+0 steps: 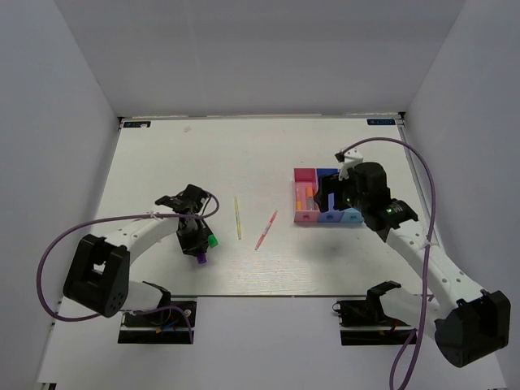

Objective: Sort the stationery into containers
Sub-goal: Grab a piece of stationery with the left arm, then place the stationery into the container

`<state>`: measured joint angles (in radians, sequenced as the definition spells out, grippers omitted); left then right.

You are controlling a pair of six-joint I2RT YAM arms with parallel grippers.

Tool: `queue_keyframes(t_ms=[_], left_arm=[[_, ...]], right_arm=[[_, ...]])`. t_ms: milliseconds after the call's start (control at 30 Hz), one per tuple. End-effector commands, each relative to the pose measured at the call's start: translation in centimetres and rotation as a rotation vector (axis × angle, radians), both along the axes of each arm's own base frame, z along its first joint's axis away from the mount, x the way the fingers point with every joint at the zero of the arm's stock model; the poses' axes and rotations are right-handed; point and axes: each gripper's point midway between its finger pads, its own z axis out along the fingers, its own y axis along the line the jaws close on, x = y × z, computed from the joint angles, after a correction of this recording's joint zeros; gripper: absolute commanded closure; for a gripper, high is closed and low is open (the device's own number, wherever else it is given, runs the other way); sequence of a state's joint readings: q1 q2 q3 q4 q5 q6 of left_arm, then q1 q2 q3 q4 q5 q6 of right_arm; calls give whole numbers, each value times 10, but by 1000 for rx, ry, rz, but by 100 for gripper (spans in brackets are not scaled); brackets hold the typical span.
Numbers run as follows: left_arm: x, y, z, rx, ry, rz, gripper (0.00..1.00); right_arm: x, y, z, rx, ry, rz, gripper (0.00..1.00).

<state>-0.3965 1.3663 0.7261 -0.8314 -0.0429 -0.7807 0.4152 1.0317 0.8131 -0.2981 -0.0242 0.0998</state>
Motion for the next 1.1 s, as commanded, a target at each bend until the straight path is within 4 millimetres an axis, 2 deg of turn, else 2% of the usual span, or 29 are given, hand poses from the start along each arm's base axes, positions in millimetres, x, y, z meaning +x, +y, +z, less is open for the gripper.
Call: queue_keyframes(t_ms=[0,33,100,133,167,200,233,267,300,333,367,400,433,467,500,533,567,600,633,667,733,833,867,900,933,967,1000,1033,1067], left_arm=[[19,-15,49,6,-151,-121,100],[34,-26,73,-21,-222,-129,100],[34,-42,87,-32,-263,-184,100],[47,-55,109,-63,-320,-191,100],[51,-72,117,-92,-354,-230,100],[54,-81,122,-115,-367,-243,100],[68,-112,139,-188,-415,-283,100],[73,-116,142,-191,-419,-283,100],[77,-145,150,-259,-428,-339,100],[84,-159,142,-269,-406,-352,100],[97,-178,159,-309,-464,-371,100],[109,-202,165,-350,-469,-404,100],[104,-227,170,-393,-475,-458,100],[125,-258,179,-412,-504,-501,100],[120,-279,182,-445,-500,-546,100],[126,-296,150,-423,-442,-570,100],[133,-322,189,-495,-521,-599,100],[133,-336,192,-522,-531,-613,100],[139,-350,168,-515,-498,-622,100],[144,-367,191,-567,-548,-635,100],[146,-388,193,-615,-570,-632,100],[152,-401,177,-648,-555,-606,100],[152,-406,178,-664,-562,-598,100],[152,-406,165,-658,-539,-591,100],[155,-411,165,-680,-549,-581,100],[154,-411,161,-682,-541,-576,92],[154,-411,150,-669,-527,-568,90],[155,-413,150,-682,-533,-561,90],[155,-412,146,-673,-530,-555,84]], right_arm=[[-2,-8,7,-33,-47,22,10],[-1,-11,12,-49,-71,25,10],[-1,-16,12,-58,-74,11,55],[1,-20,17,-55,-95,-6,80],[5,-31,20,-77,-111,-63,100],[6,-37,21,-89,-120,-89,100],[9,-48,28,-110,-150,-138,100],[11,-57,28,-134,-159,-184,100],[15,-68,31,-143,-174,-231,100],[15,-74,30,-159,-175,-260,88],[18,-80,31,-167,-189,-292,80],[20,-96,31,-191,-193,-360,79],[20,-99,27,-198,-186,-369,78],[21,-106,27,-201,-194,-393,81],[20,-107,25,-204,-191,-395,83],[20,-109,25,-205,-194,-400,83],[21,-113,26,-196,-208,-416,85],[19,-117,23,-203,-201,-425,85],[21,-117,26,-196,-213,-428,85],[19,-119,24,-191,-211,-433,85],[18,-122,24,-183,-212,-436,85],[18,-123,22,-172,-206,-438,85],[17,-124,22,-170,-205,-442,84],[17,-123,21,-163,-201,-438,84],[17,-125,22,-161,-204,-444,81],[17,-124,21,-157,-201,-440,81],[16,-125,20,-155,-197,-441,79],[17,-126,20,-155,-197,-441,78],[17,-125,20,-149,-200,-441,78]])
